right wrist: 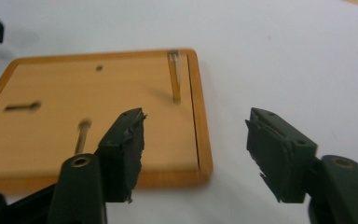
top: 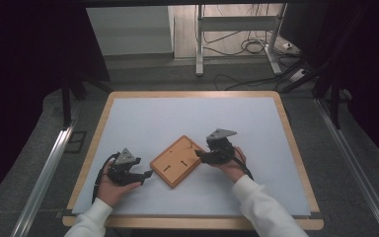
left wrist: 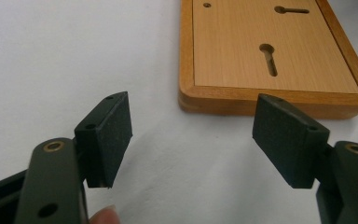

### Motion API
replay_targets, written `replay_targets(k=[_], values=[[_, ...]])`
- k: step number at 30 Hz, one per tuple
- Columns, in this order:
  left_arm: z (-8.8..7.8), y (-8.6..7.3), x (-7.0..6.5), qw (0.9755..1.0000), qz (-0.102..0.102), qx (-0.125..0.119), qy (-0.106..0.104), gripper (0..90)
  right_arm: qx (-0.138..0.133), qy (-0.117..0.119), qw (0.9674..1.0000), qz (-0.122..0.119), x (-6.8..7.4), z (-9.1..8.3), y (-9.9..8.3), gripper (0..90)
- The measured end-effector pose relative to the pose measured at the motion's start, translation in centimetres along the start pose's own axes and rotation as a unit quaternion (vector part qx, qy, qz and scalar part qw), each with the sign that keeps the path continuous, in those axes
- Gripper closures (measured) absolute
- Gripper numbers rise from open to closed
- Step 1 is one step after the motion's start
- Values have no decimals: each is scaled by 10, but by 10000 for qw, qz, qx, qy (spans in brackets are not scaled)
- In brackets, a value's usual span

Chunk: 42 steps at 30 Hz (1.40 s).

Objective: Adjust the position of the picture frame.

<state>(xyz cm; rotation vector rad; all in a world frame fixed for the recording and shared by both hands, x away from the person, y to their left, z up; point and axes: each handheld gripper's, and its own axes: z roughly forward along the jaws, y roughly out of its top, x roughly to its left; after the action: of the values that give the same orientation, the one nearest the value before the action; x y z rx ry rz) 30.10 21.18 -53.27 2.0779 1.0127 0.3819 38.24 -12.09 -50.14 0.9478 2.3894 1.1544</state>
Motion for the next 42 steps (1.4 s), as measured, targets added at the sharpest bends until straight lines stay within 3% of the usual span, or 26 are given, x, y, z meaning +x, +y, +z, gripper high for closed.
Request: replay_targets(k=[9, 16, 20, 22, 23, 25, 27, 35, 39, 42], values=[[-1, 1, 2, 9999, -32, 0, 107, 281, -149, 11, 9993, 352, -10, -69, -57, 325], [-3, 5, 4, 9998, -29, -76, 162, 340, -124, -99, 9985, 520, -25, -99, -91, 313], [-5, 8, 4, 9998, 4, -137, 110, 442, -96, -154, 9983, 547, -30, -102, -95, 303], [-5, 8, 4, 9999, 61, -124, 79, 607, -109, -165, 9983, 541, -30, -102, -95, 301], [-6, 9, 4, 9997, 186, -84, 131, 681, -117, -213, 9985, 497, -29, -103, -94, 298], [-6, 12, 6, 9998, 179, -55, 76, 807, -134, -230, 9986, 447, -27, -103, -93, 298], [-4, 16, 9, 9998, 169, -31, 42, 871, -139, -236, 9988, 408, -25, -104, -93, 296], [15, 36, 19, 9995, 299, 129, -14, 897, -191, -370, 9980, 471, -23, -110, -92, 293], [23, 35, 26, 9996, 182, 203, -15, 897, -200, -448, 9980, 401, -23, -111, -94, 293], [21, 33, 28, 9996, 213, 199, -16, 896, -242, -477, 9978, 382, -24, -113, -94, 293]])
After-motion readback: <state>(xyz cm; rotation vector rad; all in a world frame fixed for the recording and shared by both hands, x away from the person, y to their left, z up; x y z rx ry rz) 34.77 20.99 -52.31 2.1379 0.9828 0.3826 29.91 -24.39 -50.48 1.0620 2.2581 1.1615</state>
